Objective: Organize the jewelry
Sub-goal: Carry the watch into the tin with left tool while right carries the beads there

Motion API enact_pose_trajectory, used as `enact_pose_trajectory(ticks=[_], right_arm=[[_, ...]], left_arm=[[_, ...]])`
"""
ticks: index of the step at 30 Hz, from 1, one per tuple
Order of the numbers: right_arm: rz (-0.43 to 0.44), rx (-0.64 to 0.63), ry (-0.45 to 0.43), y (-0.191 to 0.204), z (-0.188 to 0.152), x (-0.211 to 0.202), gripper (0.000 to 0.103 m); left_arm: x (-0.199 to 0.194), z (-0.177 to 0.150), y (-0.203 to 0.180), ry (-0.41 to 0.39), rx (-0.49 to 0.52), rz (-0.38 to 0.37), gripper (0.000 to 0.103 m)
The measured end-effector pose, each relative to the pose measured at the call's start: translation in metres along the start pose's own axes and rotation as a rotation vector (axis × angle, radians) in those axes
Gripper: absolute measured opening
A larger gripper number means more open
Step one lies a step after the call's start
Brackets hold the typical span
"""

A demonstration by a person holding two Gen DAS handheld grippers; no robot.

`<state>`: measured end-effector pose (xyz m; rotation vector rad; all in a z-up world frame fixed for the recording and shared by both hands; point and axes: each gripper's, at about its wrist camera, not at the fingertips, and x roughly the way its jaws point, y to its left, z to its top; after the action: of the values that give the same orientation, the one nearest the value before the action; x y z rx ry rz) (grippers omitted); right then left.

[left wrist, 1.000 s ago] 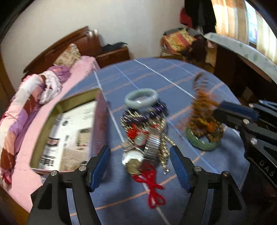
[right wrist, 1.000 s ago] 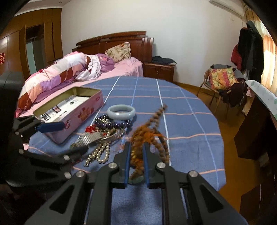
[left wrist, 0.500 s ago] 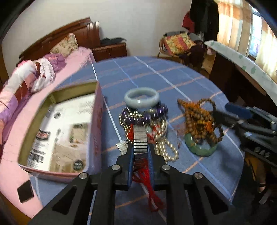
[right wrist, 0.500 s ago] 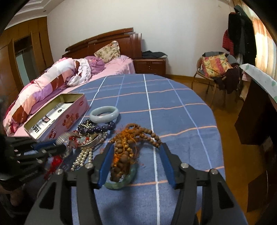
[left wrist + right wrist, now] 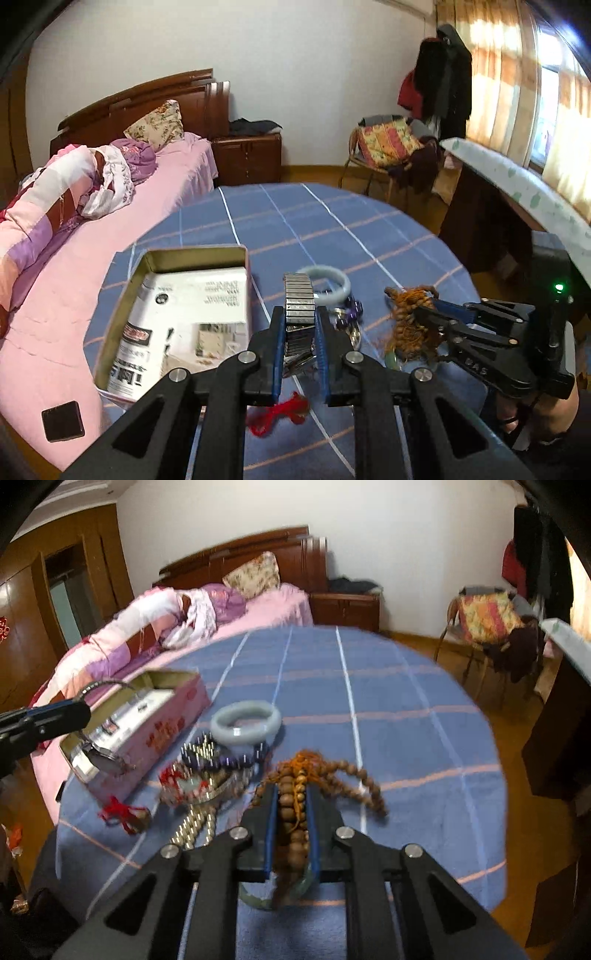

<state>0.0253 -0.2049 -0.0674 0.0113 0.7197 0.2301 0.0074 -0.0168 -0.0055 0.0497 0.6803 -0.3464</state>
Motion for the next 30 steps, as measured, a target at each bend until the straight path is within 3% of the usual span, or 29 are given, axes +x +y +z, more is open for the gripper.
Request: enact_pose_trajectory(ticks=[15, 30], right_arm=[[0.053, -0.050, -0.136, 0.025, 0.061, -0.022, 0.017], [0.147, -0.150, -0.176, 0.091, 0.095, 0.008, 0.017]], left_arm=[[-0.020, 0.027, 0.059, -0.074, -0.101, 0.056, 0.015], [0.014, 0.028, 0.115, -0.057, -0.189, 0.121, 0.015]])
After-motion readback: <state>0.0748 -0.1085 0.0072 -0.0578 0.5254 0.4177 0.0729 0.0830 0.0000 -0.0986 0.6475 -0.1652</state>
